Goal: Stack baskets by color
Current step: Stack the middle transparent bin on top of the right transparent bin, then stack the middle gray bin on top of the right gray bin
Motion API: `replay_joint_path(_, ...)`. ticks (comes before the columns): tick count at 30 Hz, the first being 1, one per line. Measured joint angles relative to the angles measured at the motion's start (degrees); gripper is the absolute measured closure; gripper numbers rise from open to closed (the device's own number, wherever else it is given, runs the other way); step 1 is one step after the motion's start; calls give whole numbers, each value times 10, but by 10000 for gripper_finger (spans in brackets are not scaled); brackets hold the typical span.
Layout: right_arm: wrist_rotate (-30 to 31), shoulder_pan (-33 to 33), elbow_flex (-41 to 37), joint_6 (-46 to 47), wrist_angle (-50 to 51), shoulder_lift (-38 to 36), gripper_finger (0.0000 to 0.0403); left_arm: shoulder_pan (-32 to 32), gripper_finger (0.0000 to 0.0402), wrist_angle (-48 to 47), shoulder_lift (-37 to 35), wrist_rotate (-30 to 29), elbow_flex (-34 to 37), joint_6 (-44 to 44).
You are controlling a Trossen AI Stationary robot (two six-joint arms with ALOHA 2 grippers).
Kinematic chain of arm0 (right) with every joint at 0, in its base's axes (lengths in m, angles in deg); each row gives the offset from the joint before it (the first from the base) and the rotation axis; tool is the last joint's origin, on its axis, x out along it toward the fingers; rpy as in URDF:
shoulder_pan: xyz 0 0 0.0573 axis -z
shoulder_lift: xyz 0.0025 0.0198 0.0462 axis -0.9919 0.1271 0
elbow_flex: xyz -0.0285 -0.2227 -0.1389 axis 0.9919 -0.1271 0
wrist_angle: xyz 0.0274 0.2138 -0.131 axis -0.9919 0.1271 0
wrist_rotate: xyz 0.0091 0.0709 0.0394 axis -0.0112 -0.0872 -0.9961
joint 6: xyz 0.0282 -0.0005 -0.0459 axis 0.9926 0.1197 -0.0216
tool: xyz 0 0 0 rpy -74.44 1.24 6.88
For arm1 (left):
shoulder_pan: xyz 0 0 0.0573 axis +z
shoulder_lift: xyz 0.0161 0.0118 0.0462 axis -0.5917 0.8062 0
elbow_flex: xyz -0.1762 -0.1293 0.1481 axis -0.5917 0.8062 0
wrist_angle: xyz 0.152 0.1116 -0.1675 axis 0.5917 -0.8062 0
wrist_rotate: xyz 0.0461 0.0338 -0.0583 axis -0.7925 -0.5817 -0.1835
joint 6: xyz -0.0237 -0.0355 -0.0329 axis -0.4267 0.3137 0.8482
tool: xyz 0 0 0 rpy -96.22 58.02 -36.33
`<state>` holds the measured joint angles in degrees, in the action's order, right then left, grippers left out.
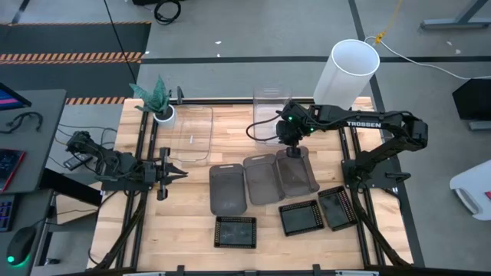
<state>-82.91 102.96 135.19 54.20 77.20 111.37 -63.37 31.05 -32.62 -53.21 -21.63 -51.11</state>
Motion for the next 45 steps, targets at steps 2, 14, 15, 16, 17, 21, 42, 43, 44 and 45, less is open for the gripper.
replay_joint_path(2,0,0,0,11,0,0,320,0,376,0,0,0,0,0)
replay_joint_path(14,11,-23,59,49,9,0,259,0,370,0,0,0,0,0)
replay_joint_path(15,11,-26,64,53,-2,0,257,0,371,0,0,0,0,0)
replay_joint_path(16,11,-29,66,58,-20,0,257,0,372,0,0,0,0,0)
replay_joint_path(17,11,-32,66,65,-43,0,257,0,373,0,0,0,0,0)
replay_joint_path(21,11,-49,49,108,-189,0,258,0,376,0,0,0,0,0)
replay_joint_path(42,13,-108,-9,169,-278,-29,258,0,374,0,0,0,0,0)
replay_joint_path(43,14,-112,-9,169,-263,-29,258,0,373,0,0,0,0,0)
replay_joint_path(44,15,-118,-9,169,-251,-28,258,0,371,0,0,0,0,0)
replay_joint_path(45,16,-124,-9,172,-246,-25,258,0,370,0,0,0,0,0)
